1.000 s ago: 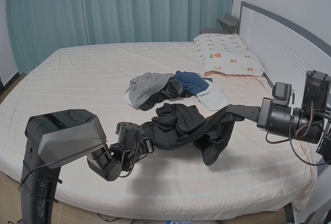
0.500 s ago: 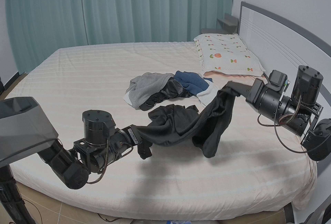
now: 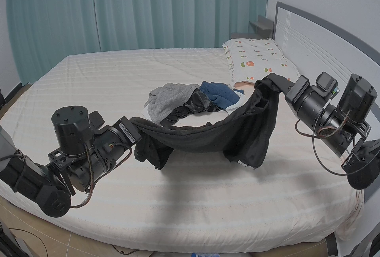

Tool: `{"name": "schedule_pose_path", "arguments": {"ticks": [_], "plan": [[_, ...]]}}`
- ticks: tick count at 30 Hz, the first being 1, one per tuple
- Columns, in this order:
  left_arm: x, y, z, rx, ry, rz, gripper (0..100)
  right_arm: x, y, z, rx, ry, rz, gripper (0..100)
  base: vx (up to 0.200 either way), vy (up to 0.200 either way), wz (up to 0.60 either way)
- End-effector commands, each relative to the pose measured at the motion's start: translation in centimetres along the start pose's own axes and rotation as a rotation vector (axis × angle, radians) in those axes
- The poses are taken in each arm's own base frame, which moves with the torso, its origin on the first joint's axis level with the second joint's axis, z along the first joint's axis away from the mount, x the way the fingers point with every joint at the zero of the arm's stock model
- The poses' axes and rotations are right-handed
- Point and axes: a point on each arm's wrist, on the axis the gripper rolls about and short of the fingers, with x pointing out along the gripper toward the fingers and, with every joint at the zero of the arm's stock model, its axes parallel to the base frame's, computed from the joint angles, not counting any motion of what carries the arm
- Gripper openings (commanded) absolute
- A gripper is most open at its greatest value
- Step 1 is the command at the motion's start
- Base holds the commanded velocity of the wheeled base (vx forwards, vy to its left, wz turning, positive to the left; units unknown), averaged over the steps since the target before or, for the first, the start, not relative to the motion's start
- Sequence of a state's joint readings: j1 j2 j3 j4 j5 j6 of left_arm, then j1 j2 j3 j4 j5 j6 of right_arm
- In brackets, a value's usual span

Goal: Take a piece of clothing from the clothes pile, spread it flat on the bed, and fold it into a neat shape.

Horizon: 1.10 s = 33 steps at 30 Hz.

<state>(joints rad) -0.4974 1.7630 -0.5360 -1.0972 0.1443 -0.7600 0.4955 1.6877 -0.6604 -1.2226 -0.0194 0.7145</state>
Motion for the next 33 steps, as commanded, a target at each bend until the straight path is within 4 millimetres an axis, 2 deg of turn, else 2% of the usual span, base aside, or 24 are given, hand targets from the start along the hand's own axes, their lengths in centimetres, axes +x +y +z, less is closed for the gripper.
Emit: {"name": "schedule_pose_path", "arguments": {"ticks": [1, 5, 9, 16, 33], "plan": [[-0.3, 0.0, 0.2, -0.007, -0.005, -0.007, 0, 0.1, -0.8, -1.2, -0.007, 0.051, -0.033, 0, 0.000, 0.000, 0.00], [0.3, 0.5, -0.8, -0.002, 0.032, 0.014, 0, 0.4, -1.3, -1.8, -0.008, 0.068, -0.049, 0, 0.000, 0.000, 0.00], [1.0, 1.2, -1.9, 0.001, 0.069, 0.041, 0, 0.5, -1.8, -2.4, -0.015, 0.093, -0.071, 0, -0.200, 0.000, 0.00], [1.3, 1.8, -2.2, -0.002, 0.084, 0.060, 0, 0.5, -1.9, -2.6, -0.022, 0.103, -0.076, 0, -0.200, 0.000, 0.00], [1.2, 2.0, -1.9, -0.004, 0.078, 0.056, 0, 0.7, -1.9, -3.4, -0.038, 0.121, -0.078, 0, 0.000, 0.012, 0.00]]}}
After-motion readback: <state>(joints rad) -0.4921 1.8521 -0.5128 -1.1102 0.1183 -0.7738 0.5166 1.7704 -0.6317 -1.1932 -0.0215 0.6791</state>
